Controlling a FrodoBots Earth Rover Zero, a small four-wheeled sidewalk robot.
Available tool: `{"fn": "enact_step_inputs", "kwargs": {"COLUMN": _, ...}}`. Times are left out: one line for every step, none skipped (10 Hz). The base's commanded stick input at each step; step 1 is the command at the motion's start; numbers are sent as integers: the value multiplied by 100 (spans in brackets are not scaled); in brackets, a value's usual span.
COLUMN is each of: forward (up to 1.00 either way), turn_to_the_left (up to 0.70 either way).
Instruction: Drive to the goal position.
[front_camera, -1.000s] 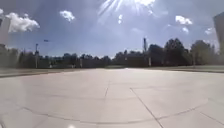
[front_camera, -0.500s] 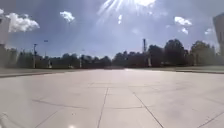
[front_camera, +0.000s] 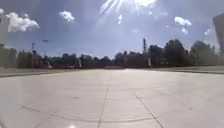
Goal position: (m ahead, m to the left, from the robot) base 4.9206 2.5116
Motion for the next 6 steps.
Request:
{"fn": "enact_step_inputs", "kwargs": {"forward": 70, "turn_to_the_left": 1}}
{"fn": "enact_step_inputs", "kwargs": {"forward": 70, "turn_to_the_left": 1}}
{"fn": "enact_step_inputs", "kwargs": {"forward": 70, "turn_to_the_left": 1}}
{"fn": "enact_step_inputs", "kwargs": {"forward": 70, "turn_to_the_left": 1}}
{"fn": "enact_step_inputs", "kwargs": {"forward": 70, "turn_to_the_left": 1}}
{"fn": "enact_step_inputs", "kwargs": {"forward": 70, "turn_to_the_left": 1}}
